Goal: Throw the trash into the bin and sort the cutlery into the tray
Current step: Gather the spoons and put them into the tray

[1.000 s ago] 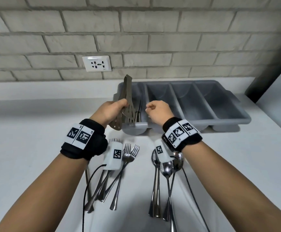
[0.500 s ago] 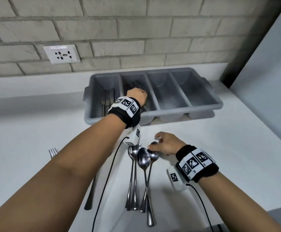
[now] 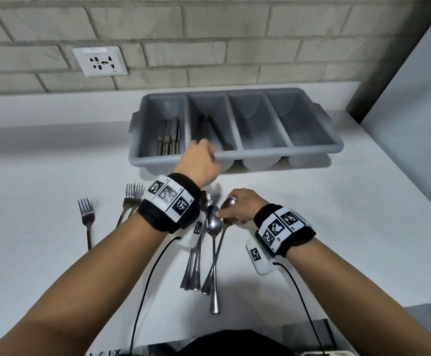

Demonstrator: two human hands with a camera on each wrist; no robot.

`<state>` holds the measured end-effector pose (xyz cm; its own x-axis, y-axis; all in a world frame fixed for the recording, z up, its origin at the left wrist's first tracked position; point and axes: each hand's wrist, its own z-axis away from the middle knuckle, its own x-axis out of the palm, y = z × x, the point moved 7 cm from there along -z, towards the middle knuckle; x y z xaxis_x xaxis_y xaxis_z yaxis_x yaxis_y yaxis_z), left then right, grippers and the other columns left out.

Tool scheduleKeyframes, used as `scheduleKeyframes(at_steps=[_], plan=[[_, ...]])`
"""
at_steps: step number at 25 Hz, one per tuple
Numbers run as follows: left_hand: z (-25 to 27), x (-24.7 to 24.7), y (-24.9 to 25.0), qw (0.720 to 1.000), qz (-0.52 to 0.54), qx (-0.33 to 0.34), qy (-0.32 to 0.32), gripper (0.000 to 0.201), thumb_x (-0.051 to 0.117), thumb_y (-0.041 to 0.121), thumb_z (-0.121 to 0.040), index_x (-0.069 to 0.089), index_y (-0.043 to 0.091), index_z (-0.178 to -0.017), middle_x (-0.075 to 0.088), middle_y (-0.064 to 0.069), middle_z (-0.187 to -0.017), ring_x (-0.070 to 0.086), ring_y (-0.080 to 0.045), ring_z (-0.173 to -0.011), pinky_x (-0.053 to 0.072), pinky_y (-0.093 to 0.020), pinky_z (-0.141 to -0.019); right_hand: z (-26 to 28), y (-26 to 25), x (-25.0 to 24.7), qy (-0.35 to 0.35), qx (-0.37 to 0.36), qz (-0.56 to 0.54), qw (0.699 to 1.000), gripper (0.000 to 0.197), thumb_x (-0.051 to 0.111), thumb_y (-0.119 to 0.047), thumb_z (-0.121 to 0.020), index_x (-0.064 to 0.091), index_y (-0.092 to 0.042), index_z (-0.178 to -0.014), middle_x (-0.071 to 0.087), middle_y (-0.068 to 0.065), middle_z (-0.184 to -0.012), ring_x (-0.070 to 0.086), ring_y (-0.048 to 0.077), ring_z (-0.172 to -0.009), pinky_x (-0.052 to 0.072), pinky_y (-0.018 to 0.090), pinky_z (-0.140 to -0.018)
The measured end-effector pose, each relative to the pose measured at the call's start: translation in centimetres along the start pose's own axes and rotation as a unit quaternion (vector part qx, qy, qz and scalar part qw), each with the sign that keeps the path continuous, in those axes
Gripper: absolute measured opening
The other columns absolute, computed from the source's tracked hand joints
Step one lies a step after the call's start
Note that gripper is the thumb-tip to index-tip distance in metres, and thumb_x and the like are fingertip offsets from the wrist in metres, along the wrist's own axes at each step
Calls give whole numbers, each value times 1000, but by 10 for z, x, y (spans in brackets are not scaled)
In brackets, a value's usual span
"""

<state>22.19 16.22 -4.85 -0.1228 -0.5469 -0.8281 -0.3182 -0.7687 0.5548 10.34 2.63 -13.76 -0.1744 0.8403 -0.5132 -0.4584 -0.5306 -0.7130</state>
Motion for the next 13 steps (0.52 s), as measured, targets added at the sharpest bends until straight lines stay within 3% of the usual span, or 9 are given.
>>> scheduleKeyframes(at_steps=[2,3,6,10,13], plan=[[55,1,-10,989,-79,-58,-108,30,62,34,-88,65,10,-106,67,-13,-110,65,-32,-103,54,-42,-92,-3,-5,3,5,-11,33,999,51,96,-29,-71,65,-12,-108,72,8,-101,73,25,-89,61,35,-70],[76,7,-19,971,-126,-94,-178,32,62,39,-89,67,8,-99,69,-13,-105,67,-31,-100,55,-40,-89,-4,-7,4,-1,-10,28,1000,51,96,-26,-71,65,-11,-108,72,8,-101,73,25,-88,62,35,-70],[110,29,-42,923,-160,-156,-314,40,67,50,-91,72,11,-87,74,-6,-94,70,-22,-93,55,-34,-90,-7,-10,8,-8,-10,62,998,41,90,-13,-76,64,-8,-108,70,10,-102,72,26,-89,62,35,-71],[111,51,-52,927,-158,-159,-301,28,87,26,-77,71,9,-93,74,-5,-94,71,-20,-86,59,-31,-80,-16,-11,6,27,-12,113,993,13,69,-1,-83,67,-7,-95,71,13,-96,72,30,-82,62,36,-62],[98,60,-59,938,-195,-132,-254,28,77,21,-82,71,5,-104,72,-9,-103,70,-24,-95,60,-31,-81,-14,-10,6,24,13,46,999,18,76,-8,-81,66,-6,-97,71,17,-97,74,32,-79,58,34,-56]])
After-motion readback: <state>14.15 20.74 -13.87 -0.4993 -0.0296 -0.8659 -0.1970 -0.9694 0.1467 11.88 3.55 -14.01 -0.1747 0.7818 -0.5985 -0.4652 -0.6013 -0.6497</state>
